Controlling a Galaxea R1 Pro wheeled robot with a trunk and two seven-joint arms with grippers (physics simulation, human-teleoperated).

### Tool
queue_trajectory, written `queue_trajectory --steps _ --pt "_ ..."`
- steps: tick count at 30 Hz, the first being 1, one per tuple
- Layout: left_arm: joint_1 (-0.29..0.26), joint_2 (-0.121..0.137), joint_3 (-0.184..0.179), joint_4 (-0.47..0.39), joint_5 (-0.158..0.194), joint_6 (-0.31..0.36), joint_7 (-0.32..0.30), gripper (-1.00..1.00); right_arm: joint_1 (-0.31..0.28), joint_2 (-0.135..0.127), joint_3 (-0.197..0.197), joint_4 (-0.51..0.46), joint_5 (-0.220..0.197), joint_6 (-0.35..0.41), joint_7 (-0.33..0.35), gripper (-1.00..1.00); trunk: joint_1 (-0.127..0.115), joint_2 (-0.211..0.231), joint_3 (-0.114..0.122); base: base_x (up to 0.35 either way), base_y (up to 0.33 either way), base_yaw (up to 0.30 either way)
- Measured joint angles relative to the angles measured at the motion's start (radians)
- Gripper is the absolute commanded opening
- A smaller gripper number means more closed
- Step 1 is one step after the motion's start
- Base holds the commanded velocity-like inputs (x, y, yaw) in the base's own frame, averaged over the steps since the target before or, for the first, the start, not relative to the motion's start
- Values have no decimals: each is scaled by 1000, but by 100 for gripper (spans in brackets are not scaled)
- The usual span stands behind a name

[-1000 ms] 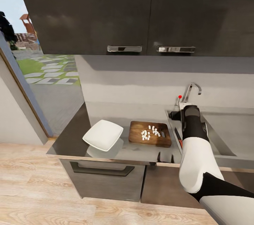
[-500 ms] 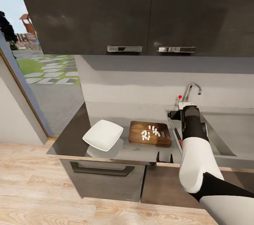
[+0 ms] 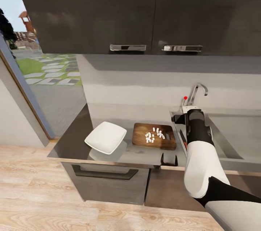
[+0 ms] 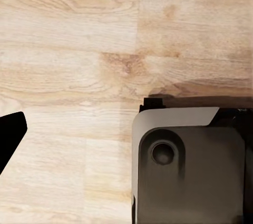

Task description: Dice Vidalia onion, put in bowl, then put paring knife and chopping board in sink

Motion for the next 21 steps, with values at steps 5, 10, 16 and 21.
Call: queue_trajectory --steps 5,10,16,21 --pt "0 0 0 0 0 1 0 100 0 0 -1 5 0 0 -1 100 0 0 -8 0 0 0" --pt "0 0 0 0 0 1 0 100 0 0 -1 6 0 0 -1 100 0 0 -16 0 0 0" --pt "0 0 0 0 0 1 0 100 0 0 -2 6 0 0 1 100 0 0 -26 0 0 0" --pt "0 0 0 0 0 2 0 100 0 0 -2 7 0 0 1 100 0 0 -34 0 0 0"
